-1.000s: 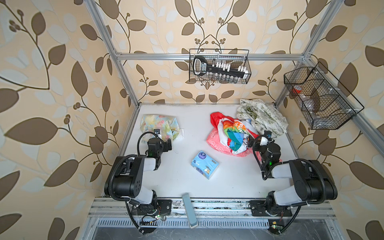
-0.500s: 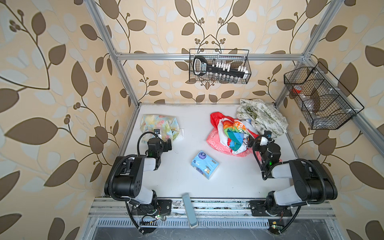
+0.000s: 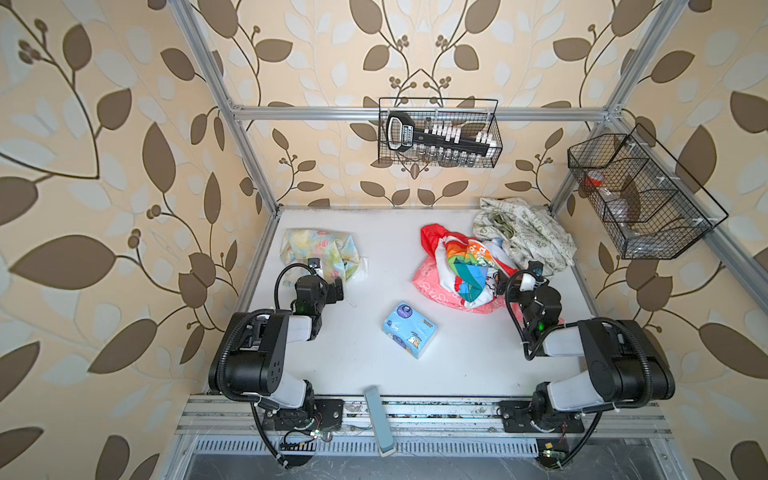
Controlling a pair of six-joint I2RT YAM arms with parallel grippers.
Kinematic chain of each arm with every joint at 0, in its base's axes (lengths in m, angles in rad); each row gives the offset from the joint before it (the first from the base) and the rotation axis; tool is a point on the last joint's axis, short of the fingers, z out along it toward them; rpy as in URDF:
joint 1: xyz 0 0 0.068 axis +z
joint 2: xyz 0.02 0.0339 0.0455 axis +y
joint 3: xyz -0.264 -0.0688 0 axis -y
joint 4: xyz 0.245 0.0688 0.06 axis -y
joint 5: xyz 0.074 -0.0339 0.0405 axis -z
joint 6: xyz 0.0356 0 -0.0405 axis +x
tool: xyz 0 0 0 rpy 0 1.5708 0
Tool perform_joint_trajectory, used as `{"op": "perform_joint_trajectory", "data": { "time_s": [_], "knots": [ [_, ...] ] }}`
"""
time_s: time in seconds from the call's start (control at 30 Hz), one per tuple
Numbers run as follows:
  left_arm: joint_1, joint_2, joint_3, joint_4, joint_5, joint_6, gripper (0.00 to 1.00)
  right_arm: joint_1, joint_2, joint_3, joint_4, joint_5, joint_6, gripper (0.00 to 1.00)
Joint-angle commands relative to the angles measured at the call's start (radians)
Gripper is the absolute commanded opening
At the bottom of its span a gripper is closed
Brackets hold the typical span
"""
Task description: Pick out a specific cloth from the pile
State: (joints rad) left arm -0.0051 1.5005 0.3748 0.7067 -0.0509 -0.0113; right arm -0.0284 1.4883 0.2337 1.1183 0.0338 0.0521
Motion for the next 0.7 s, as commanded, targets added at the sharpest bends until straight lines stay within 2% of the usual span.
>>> {"op": "perform_joint_trajectory", "data": {
  "time_s": [0.0, 0.53, 0.67],
  "knots": [
    [0.003, -0.005, 0.018, 0.019, 0.02, -0.006, 0.99, -0.002, 0.01, 0.004, 0.008, -0.002, 0.006, 1.0],
    [0.003, -0.005, 0.018, 0.019, 0.019, -0.006, 0.99, -0.003, 0.009, 0.003, 0.005, -0.02, 0.0, 1.0],
    [0.002, -0.005, 0.018, 0.019, 0.02, -0.006, 0.99, 0.005, 0.008, 0.0, 0.013, 0.026, 0.011, 1.0]
  ]
}}
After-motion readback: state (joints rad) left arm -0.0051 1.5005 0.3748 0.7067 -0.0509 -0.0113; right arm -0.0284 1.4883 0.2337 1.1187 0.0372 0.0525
